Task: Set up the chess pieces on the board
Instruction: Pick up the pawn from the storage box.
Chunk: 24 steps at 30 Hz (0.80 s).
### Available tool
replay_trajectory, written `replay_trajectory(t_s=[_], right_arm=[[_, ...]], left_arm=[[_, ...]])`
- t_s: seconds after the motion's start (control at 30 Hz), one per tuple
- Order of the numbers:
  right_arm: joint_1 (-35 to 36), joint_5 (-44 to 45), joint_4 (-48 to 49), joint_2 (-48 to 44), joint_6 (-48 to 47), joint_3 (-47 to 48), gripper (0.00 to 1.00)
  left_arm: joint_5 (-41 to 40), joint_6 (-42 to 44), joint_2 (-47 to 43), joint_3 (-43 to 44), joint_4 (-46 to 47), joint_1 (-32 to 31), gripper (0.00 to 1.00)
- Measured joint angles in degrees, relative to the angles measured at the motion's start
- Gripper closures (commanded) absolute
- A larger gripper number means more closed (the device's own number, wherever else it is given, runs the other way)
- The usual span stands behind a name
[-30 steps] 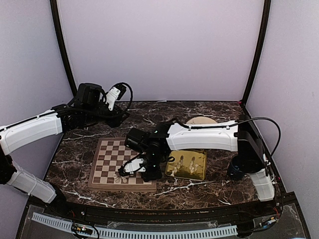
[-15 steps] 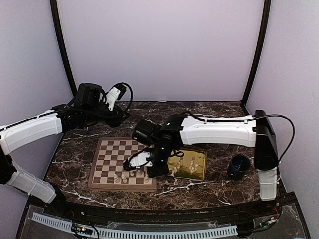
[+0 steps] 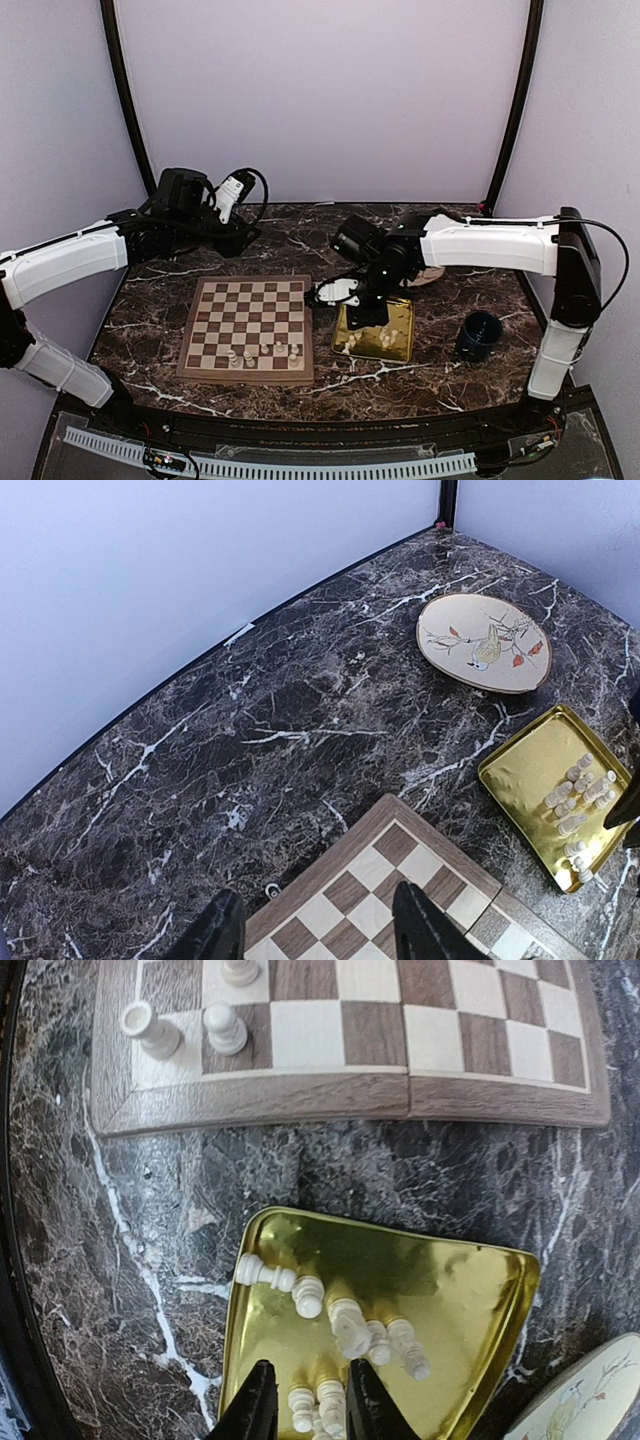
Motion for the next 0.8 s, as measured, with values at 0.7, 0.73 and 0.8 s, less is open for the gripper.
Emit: replay_trajectory(t_s=[0.7, 0.73, 0.8], right_arm=[[0.26, 2.45, 3.82, 7.63, -0.39, -3.78, 0.70], [0.26, 2.71, 3.89, 7.91, -0.39, -3.76, 0.70], [0.26, 2.89, 3.93, 8.20, -0.39, -3.74, 0.70]], left_arm=[[0.17, 0.00, 0.11, 0.00, -0.02, 0.00, 0.47], [0.20, 0.00, 0.11, 0.00, -0.02, 0.00, 0.47], [0.22, 0.00, 0.11, 0.00, -0.02, 0.00, 0.47]])
